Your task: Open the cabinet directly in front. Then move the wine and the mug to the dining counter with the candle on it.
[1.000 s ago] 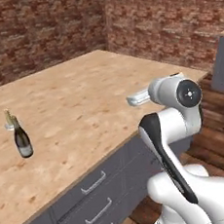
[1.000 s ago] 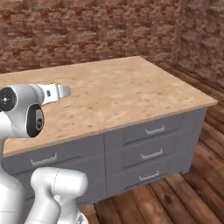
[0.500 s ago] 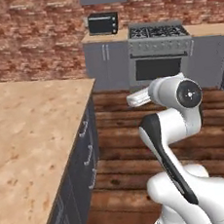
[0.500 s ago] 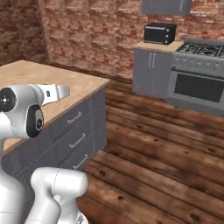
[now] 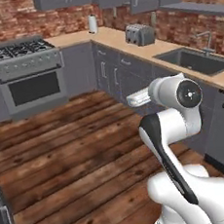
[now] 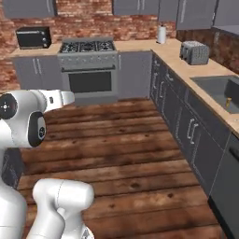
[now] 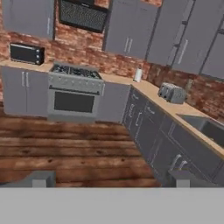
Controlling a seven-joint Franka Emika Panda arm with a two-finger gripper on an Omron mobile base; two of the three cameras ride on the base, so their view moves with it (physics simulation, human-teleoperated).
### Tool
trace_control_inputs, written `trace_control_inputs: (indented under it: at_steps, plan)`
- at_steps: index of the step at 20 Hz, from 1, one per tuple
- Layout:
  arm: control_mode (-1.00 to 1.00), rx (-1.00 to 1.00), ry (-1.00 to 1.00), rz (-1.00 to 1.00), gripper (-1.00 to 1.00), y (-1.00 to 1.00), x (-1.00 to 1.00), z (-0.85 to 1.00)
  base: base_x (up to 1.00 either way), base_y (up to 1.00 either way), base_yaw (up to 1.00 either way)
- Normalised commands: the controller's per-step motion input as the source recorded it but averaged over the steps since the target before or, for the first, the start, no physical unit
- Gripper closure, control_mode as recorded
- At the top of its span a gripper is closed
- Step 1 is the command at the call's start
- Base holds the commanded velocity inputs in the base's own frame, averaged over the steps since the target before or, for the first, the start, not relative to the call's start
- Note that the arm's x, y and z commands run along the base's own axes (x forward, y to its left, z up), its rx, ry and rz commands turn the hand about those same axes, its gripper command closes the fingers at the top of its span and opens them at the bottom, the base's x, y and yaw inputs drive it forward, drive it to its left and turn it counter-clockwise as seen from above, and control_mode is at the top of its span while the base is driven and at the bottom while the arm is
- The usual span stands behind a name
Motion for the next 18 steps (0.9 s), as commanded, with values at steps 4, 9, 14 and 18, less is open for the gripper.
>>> trace_control_inputs:
  at_steps: [4,9,14,18]
  plan:
    - [1.00,0.00,0.00,0.00,-1.00,0.00,0.00,0.00,0.00,0.00,-1.00]
    - [1.00,0.00,0.00,0.00,-1.00,0.00,0.00,0.00,0.00,0.00,-0.91]
    - [1.00,0.00,0.00,0.00,-1.00,0.00,0.00,0.00,0.00,0.00,-0.83]
    - [1.00,0.00,0.00,0.00,-1.00,0.00,0.00,0.00,0.00,0.00,-0.78]
